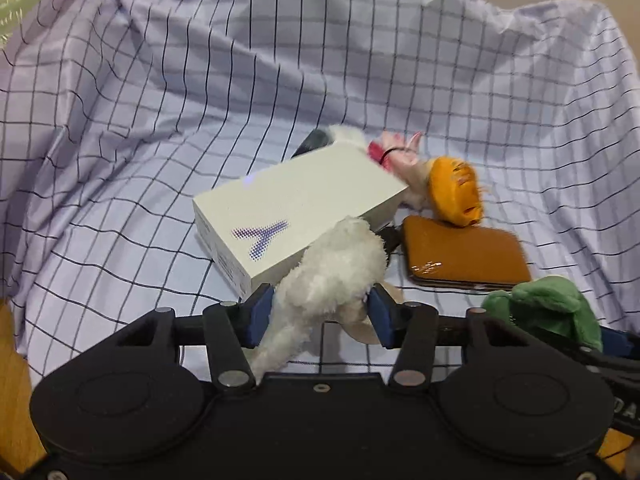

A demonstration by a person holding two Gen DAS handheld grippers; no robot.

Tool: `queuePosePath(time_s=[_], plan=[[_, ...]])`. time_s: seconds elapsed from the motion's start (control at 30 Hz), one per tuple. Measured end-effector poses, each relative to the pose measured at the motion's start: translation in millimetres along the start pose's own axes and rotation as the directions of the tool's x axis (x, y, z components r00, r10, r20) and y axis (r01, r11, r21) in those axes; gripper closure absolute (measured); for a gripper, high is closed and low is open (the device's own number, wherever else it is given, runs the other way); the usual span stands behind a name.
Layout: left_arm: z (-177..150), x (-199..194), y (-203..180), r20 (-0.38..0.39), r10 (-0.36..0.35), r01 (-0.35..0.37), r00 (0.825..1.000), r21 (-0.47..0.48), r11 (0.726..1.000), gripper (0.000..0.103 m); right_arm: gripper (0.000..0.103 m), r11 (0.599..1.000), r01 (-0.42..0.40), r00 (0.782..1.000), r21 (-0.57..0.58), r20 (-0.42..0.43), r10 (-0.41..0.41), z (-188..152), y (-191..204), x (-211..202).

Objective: Organize soft objects
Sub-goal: 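Grasp the white bunny with the left tool while the right tool grasps the green plush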

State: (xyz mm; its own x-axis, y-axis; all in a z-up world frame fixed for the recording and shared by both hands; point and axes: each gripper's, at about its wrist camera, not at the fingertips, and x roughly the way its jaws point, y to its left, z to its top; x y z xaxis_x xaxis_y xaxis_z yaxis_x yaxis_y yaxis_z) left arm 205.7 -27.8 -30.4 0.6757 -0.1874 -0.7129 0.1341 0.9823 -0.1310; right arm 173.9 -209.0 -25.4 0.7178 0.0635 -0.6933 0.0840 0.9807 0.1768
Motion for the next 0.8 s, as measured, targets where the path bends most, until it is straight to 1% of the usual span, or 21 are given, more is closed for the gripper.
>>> queuePosePath(time_s=[0.13,0.3,0.5,0.67,0.8], plan=[[-5,-27,1,0.025,-0.019,0.019,1.000,0.007,1.000,0.053,0.043,1.000,-0.001,0.999,0.008,0.042,0.000,-6,4,-25],[-23,-61,2,0.028,-0.036,0.036,0.999,0.021,0.999,0.053,0.043,1.000,-0.008,0.996,0.012,0.087,0.007,-21,12,-60],[-50,-88,2,-0.023,-0.056,0.056,0.998,0.001,0.998,0.053,0.043,1.000,-0.026,0.993,0.008,0.117,0.025,-50,22,-99],[-76,-96,-1,-0.083,-0.070,0.069,0.994,-0.013,0.998,0.053,0.043,0.998,-0.048,0.993,0.032,0.112,0.044,-76,24,-121],[-93,-101,-2,-0.105,-0.079,0.075,0.991,-0.045,0.996,0.053,0.043,0.998,-0.041,0.993,0.048,0.112,0.036,-95,23,-135]])
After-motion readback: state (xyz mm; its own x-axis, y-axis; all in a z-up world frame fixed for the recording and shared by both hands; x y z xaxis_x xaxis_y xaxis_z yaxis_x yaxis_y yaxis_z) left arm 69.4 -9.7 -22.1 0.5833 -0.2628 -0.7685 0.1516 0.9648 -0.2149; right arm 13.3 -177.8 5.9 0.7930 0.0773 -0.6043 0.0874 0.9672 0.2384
